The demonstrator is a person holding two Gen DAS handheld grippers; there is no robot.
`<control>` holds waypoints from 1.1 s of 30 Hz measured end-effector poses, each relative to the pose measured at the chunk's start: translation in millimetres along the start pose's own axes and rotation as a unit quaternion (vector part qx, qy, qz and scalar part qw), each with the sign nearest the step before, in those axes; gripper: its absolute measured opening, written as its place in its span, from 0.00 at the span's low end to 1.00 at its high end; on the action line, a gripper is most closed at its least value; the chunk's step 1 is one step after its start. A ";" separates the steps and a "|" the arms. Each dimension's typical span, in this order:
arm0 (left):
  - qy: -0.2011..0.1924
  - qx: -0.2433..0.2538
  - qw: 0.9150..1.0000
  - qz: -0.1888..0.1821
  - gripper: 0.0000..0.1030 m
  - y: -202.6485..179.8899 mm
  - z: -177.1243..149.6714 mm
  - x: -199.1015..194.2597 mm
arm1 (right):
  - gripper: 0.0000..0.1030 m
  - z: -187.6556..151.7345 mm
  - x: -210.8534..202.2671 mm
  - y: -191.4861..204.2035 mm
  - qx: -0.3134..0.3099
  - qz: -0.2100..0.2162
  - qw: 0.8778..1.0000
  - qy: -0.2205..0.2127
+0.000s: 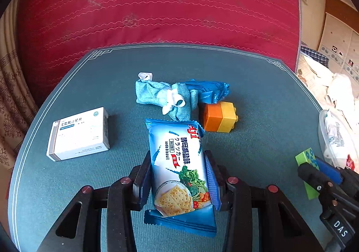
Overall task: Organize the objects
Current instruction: 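Carry the green dotted block into the clear bowl and open the right tool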
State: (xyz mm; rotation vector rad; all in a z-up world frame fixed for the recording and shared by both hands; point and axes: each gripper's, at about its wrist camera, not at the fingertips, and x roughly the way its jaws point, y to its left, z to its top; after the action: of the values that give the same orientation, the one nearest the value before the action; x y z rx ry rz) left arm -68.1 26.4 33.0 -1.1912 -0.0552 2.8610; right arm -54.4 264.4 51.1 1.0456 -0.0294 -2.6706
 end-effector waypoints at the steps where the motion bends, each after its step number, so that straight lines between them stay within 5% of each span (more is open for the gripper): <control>1: 0.000 0.004 1.000 -0.001 0.44 -2.4 -0.8 -0.2 | 0.29 -0.3 -3.0 -2.9 0.003 -0.002 1.000 -0.002; 33: 0.004 0.098 0.994 -0.046 0.44 -65.3 -25.8 -7.9 | 0.29 -6.8 -76.3 -137.5 0.113 -0.137 0.982 -0.059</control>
State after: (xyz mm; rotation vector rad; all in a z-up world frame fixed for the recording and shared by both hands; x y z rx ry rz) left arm -42.5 91.6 23.7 -1.1317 0.1626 2.7088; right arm -29.8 417.1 80.6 1.0171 -0.2323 -3.0350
